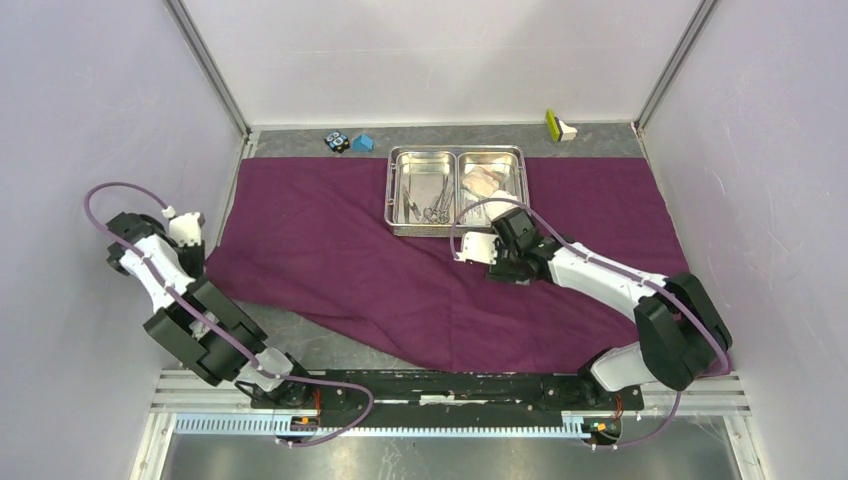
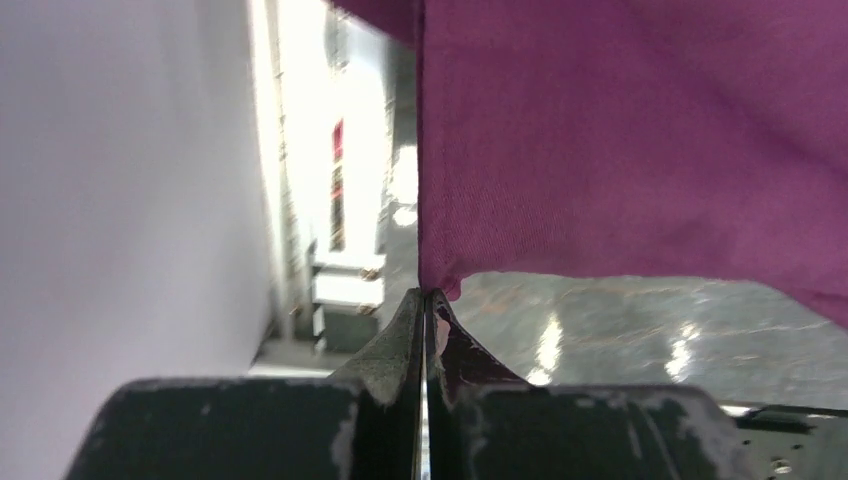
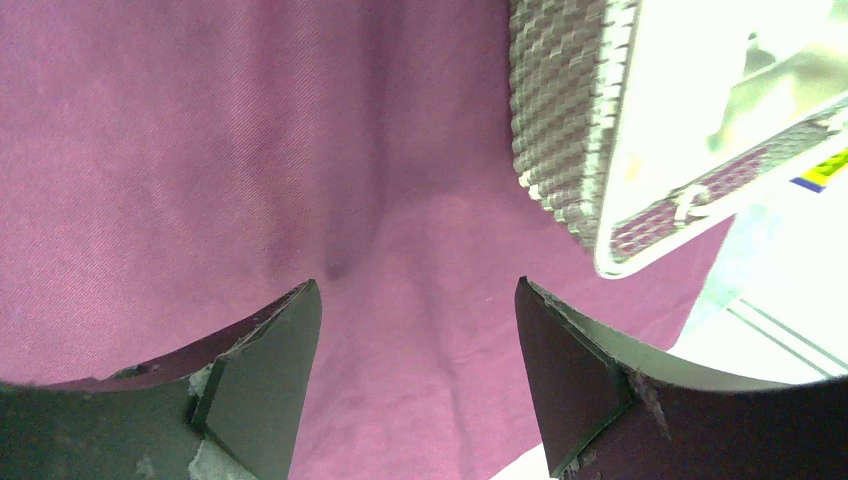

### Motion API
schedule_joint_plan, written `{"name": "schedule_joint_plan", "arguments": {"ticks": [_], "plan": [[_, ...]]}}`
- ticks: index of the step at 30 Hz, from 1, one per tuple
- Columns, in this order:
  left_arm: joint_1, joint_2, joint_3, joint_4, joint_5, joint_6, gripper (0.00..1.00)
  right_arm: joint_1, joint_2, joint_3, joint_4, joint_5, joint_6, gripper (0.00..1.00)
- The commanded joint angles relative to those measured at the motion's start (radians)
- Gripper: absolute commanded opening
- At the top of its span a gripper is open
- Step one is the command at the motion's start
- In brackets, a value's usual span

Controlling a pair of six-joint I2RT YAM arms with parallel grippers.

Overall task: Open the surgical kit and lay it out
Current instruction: Open the surgical kit at the center of the board.

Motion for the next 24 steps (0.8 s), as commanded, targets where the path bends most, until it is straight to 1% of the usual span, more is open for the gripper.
{"name": "schedule_joint_plan", "arguments": {"ticks": [1,7,11,15,18,24], "plan": [[0.059,-0.099,0.059,-0.081,-0.186,0.193,0.02,0.000,-0.050,0.081,0.004,-0.049,-0.003,0.78],[0.098,-0.211,0.034,-0.143,-0.390,0.339,0.02,0.010,-0.071,0.102,-0.008,-0.079,-0.006,0.78],[0.119,-0.264,0.025,-0.147,-0.460,0.403,0.02,0.019,-0.086,0.083,-0.004,-0.089,-0.013,0.78],[0.121,-0.268,0.023,-0.148,-0.523,0.438,0.02,0.026,-0.104,0.046,0.018,-0.101,-0.022,0.78],[0.121,-0.249,0.019,-0.148,-0.548,0.438,0.02,0.027,-0.117,0.017,0.038,-0.112,-0.026,0.78],[0.120,-0.203,-0.008,-0.140,-0.533,0.401,0.02,0.027,-0.127,-0.027,0.067,-0.117,-0.029,0.78]]}}
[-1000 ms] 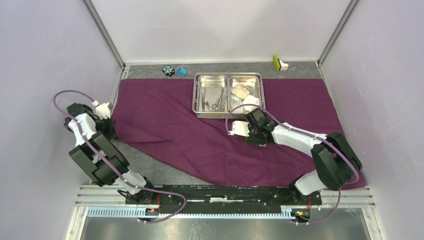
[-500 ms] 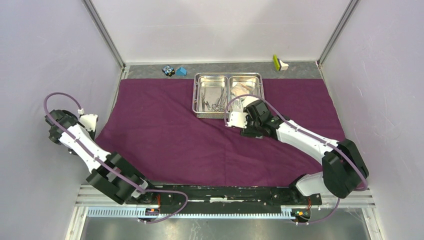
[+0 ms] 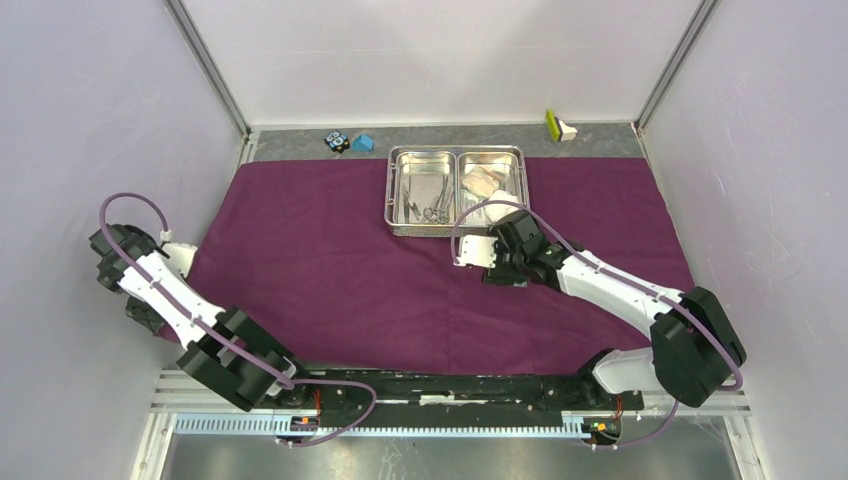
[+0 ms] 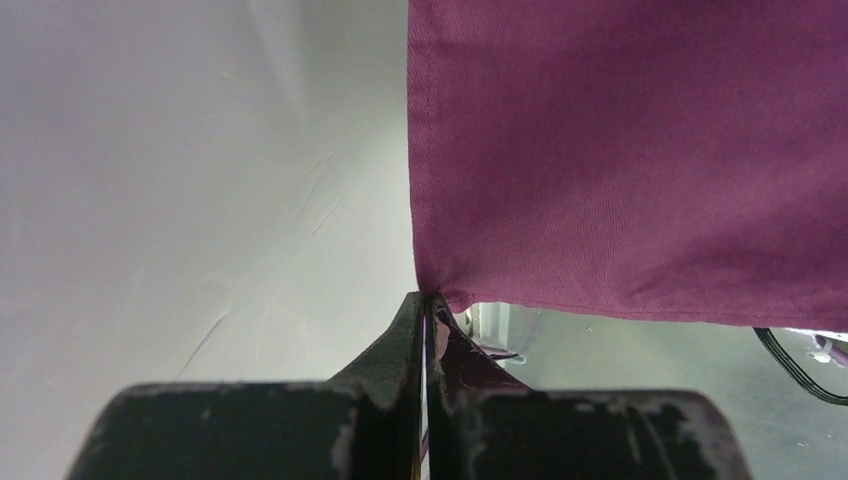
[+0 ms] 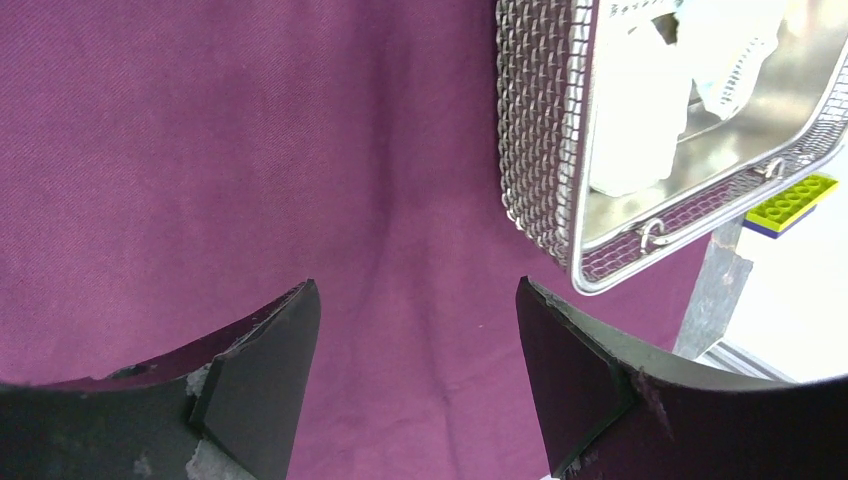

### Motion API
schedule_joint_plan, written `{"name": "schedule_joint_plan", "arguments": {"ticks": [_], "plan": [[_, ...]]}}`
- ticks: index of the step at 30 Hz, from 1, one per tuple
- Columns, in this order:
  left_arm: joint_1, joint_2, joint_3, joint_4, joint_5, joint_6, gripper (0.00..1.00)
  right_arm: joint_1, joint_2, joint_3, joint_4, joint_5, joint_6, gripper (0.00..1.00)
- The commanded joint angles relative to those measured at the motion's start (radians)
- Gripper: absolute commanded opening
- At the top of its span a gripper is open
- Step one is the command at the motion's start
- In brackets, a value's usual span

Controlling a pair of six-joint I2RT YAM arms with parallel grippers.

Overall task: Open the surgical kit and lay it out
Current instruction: Open the surgical kit at the center of the board.

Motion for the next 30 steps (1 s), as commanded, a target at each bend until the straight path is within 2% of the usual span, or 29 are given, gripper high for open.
{"name": "schedule_joint_plan", "arguments": {"ticks": [1,6,11,15,18,20,23,26,28,30], "plan": [[0.009,0.031,-0.040,0.013,-0.044,0.021,0.04,0.007,-0.029,-0.027,0.047,-0.017,-0.010,0.79],[0.009,0.024,-0.117,0.068,-0.103,0.039,0.12,0.006,-0.043,-0.038,0.049,0.004,-0.016,0.79],[0.009,0.030,-0.111,0.129,-0.161,0.041,0.29,0.006,-0.044,-0.032,0.046,0.017,-0.019,0.79],[0.006,0.040,-0.074,0.191,-0.198,0.042,0.48,0.007,-0.046,-0.025,0.042,0.028,-0.016,0.79],[-0.033,0.048,-0.019,0.188,-0.180,0.002,0.55,0.006,-0.056,-0.021,0.051,0.064,0.004,0.79],[-0.102,0.039,-0.002,0.166,-0.141,-0.049,0.59,-0.002,-0.053,-0.014,0.055,0.087,0.022,0.80],[-0.280,0.030,0.001,0.122,-0.057,-0.180,0.63,-0.066,-0.028,0.017,0.039,0.087,0.064,0.81],[-0.466,0.056,0.017,0.119,0.093,-0.340,0.74,-0.169,-0.016,0.051,0.004,0.014,0.108,0.82],[-0.555,0.099,0.043,0.116,0.216,-0.428,0.83,-0.246,-0.015,0.065,-0.020,-0.032,0.141,0.83],[-0.622,0.149,0.074,0.123,0.329,-0.495,0.87,-0.314,-0.006,0.071,-0.015,-0.039,0.164,0.84]]}}
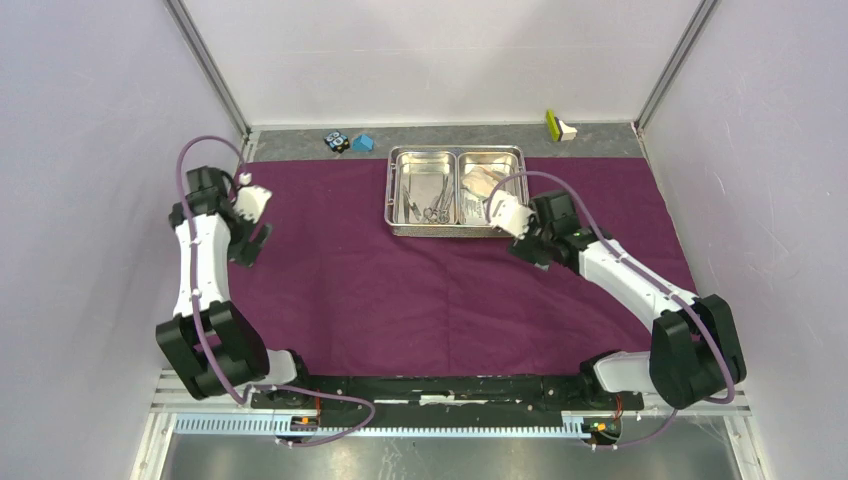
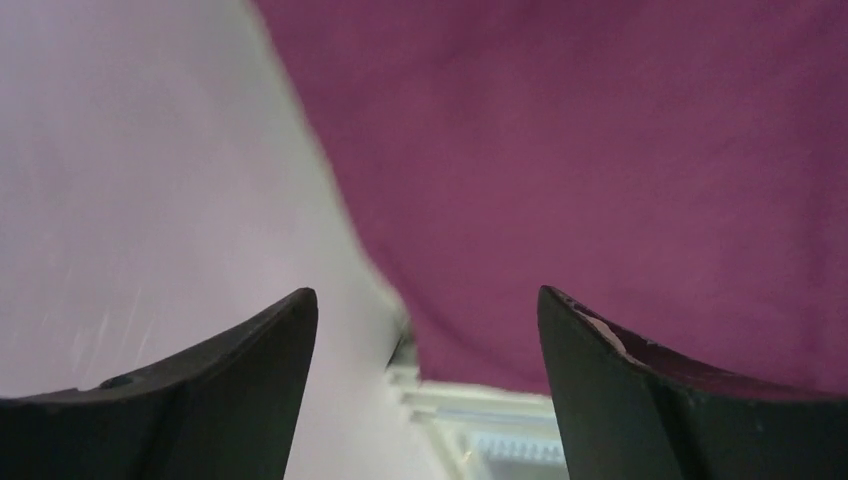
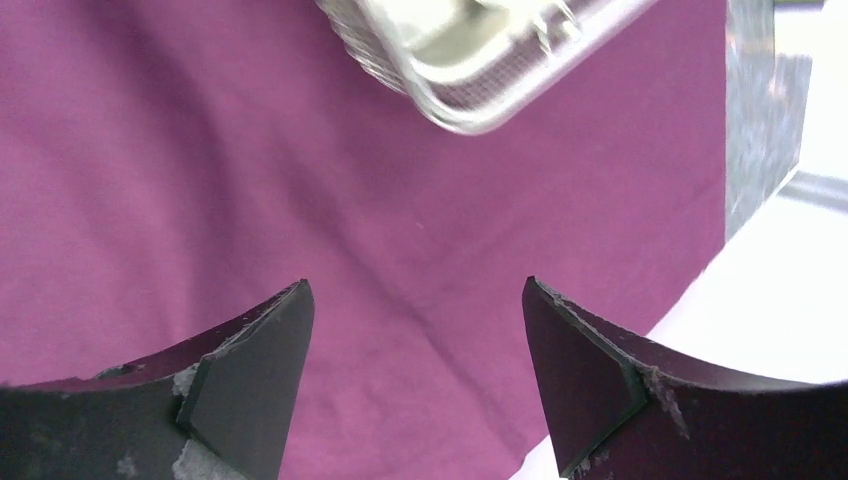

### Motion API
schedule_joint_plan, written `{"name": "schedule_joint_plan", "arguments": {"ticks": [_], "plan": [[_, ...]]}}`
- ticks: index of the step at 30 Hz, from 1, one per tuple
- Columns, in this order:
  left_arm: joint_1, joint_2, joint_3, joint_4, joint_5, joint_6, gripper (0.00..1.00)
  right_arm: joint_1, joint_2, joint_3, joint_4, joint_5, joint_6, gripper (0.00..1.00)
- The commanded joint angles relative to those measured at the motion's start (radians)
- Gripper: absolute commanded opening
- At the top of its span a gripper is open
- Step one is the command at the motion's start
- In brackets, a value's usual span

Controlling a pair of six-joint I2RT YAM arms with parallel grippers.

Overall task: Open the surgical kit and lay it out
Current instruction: Open the surgical kit at the center of the board, then smooth out the surgical kit at the center of the board.

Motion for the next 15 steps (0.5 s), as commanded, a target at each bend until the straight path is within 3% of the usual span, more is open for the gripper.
{"name": "schedule_joint_plan", "arguments": {"ticks": [1,9,15], "plan": [[-0.132,0.090,0.082,-0.001,0.309,-0.257,0.89,-0.138,0.023,0.062,-0.007,-0.050,0.093,0.84],[-0.292,0.238,0.107,0.251,0.380,-0.400,0.91,-0.328,0.247,0.250,0.093,-0.007,0.258,0.83],[-0.321,0.373,0.198,0.262,0.508,-0.482,0.93,-0.410,0.496,0.497,0.138,0.046,0.351,0.82]]}}
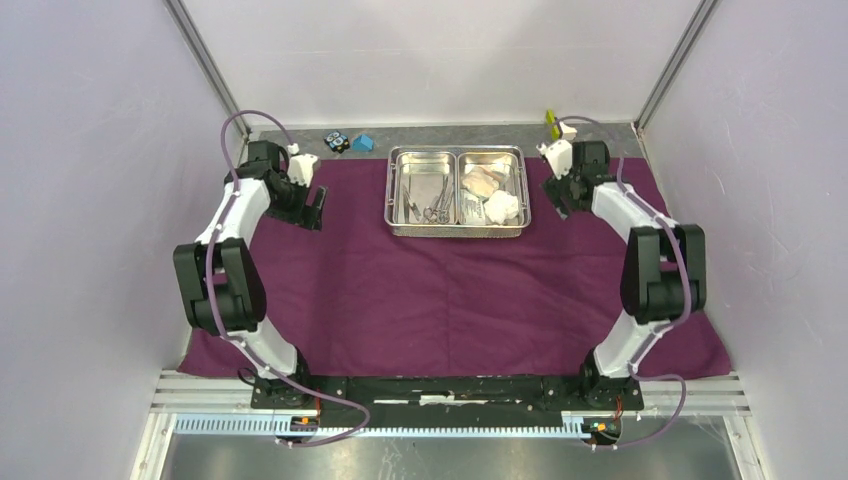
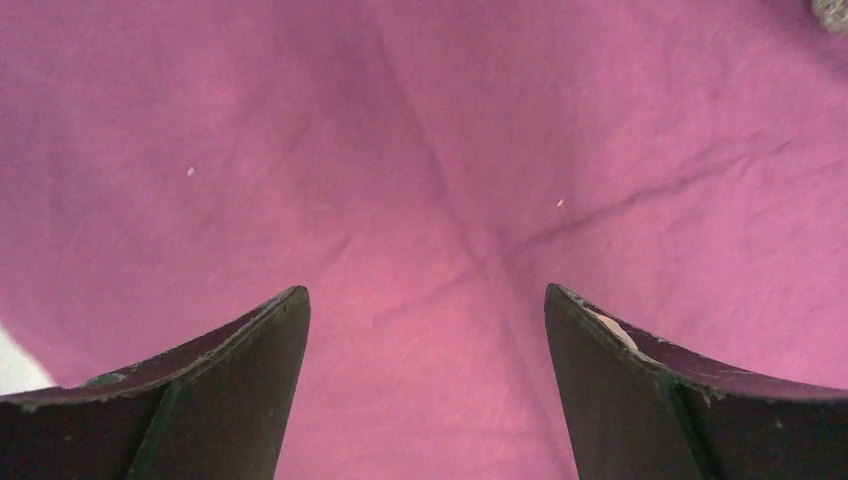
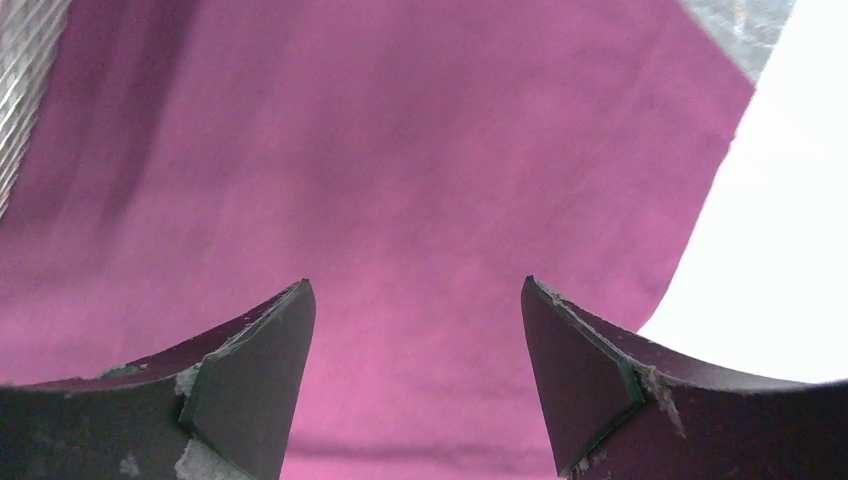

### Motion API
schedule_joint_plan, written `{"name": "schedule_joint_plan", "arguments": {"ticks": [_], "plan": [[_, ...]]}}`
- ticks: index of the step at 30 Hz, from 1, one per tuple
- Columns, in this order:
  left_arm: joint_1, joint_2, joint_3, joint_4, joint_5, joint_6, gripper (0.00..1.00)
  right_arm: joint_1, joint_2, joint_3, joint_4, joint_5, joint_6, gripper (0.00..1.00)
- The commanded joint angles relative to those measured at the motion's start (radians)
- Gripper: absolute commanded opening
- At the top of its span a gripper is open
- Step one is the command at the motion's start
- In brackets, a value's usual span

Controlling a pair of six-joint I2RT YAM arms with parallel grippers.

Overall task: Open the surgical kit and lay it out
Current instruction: Smooth out the surgical kit at the center of the board.

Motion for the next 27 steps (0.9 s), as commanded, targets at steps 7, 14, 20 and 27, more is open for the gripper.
{"name": "schedule_joint_plan", "arguments": {"ticks": [7,14,20,27], "plan": [[-0.183,-0.003,0.046,0.016,0.363,0.064,0.93,-0.087,0.394,0.495,-0.050,0.018,0.162,0.82],[-0.561,0.052,0.191,-0.055,0.393,0.193,0.92,-0.107,0.483,0.547,-0.081,0.025,0.159,0.82],[-0.865,0.228,0.343,-0.055,0.409,0.193,0.92,-0.110,0.532,0.559,-0.094,0.037,0.156,0.82],[-1.087,0.421,0.392,-0.037,0.317,0.186,0.90,-0.116,0.582,0.606,-0.106,0.097,0.130,0.81]]}}
